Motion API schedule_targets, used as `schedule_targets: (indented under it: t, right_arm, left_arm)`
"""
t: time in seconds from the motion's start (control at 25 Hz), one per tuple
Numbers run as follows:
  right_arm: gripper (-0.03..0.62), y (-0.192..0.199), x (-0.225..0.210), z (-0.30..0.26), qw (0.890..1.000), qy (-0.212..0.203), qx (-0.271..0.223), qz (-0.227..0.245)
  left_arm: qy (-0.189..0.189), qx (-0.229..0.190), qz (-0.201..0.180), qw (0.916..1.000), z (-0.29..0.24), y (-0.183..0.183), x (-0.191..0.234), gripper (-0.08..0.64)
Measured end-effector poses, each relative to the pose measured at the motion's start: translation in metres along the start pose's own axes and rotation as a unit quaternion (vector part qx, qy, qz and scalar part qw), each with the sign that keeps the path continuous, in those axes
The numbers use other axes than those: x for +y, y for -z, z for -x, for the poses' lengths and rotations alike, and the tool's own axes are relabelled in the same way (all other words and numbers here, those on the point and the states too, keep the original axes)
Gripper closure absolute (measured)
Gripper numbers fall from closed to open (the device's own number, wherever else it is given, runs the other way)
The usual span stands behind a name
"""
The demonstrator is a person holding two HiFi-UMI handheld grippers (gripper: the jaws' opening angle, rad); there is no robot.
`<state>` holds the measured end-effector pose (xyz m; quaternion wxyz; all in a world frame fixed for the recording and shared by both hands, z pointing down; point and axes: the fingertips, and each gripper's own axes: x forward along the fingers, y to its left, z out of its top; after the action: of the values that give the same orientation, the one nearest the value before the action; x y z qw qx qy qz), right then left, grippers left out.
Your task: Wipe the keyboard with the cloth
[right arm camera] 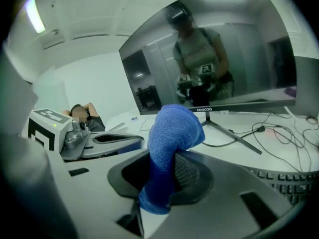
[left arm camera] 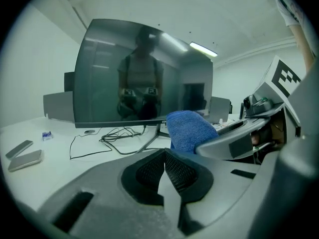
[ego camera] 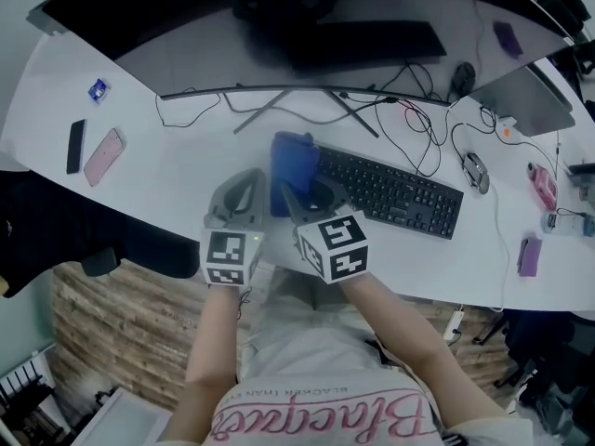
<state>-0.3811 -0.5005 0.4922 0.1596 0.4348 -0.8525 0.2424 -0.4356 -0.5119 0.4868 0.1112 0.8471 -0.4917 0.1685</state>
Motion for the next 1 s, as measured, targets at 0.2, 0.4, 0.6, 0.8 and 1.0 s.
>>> schedule_targets:
  t: [0.2, 0.4, 0.6, 0.8, 1.0]
  right_arm:
    - [0.503, 0.001, 0.004, -0.025, 0.999, -0.014, 0.011, -0.032]
    - [0.503, 0.006, 0.002, -0.042, 0.997, -0.034, 0.011, -0.064]
    - [0.503, 0.016, -0.016, -0.045, 0.991, -0.03, 0.037, -0.127]
    - [0.503, 0.027, -0.031, -0.04, 0.984, -0.022, 0.059, -0.165]
    - [0.503, 0.039, -0.041, -0.029, 0.983, -0.014, 0.09, -0.158]
  left_arm:
    - [-0.015, 0.012, 0.01, 0.9998, -0.004, 0.003, 0.027, 0.555]
    - [-0.005, 0.032, 0.008, 0.9994, -0.012, 0.013, 0.033, 0.555]
    - [0.009, 0.039, -0.002, 0.9992, -0.023, 0.018, 0.029, 0.555]
    - [0.016, 0.039, -0.002, 0.9991, -0.029, 0.014, 0.021, 0.555]
    - [0.015, 0.043, 0.002, 0.9989, -0.032, 0.016, 0.008, 0.555]
